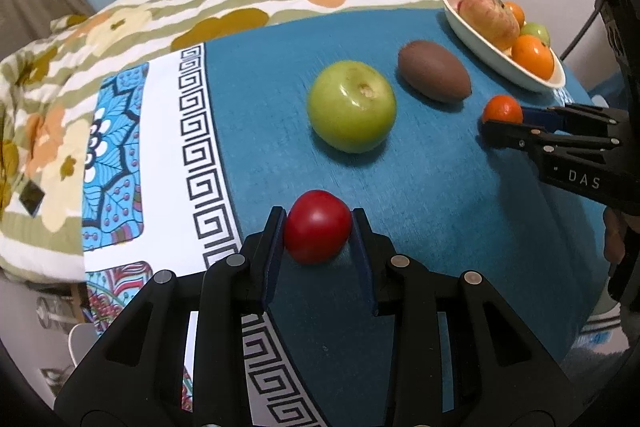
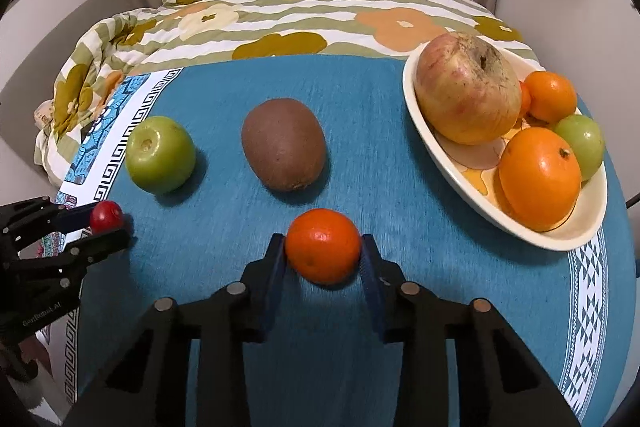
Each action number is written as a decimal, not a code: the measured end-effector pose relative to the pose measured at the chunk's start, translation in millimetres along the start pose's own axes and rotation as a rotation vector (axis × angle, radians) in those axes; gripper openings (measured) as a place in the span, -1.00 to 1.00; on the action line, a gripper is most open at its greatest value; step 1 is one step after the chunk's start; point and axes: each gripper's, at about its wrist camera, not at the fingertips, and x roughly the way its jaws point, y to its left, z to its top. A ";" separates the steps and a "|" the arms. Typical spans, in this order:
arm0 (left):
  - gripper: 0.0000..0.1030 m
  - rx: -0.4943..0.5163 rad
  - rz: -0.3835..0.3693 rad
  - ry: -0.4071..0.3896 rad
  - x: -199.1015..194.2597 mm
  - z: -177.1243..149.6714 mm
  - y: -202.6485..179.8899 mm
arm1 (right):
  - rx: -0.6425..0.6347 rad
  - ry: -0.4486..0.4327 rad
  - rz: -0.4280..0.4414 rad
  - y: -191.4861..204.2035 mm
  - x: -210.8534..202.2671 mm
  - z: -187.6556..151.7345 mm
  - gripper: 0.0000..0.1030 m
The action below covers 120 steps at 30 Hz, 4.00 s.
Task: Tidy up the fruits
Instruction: 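Carry the tomato and tangerine into the bowl and release them, then withdraw both open tools toward the green apple and kiwi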
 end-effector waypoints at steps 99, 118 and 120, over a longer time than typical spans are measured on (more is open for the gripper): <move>1.00 -0.251 0.111 -0.114 -10.6 132.4 -170.6 | -0.180 -0.070 0.289 -184.2 -28.8 84.1 -0.35; 1.00 -0.273 0.139 -0.151 -42.3 114.6 -173.7 | -0.186 -0.141 0.285 -191.1 -68.5 70.4 0.99; 1.00 -0.273 0.147 -0.162 -50.0 112.4 -174.4 | -0.195 -0.127 0.282 -190.4 -73.9 69.5 0.99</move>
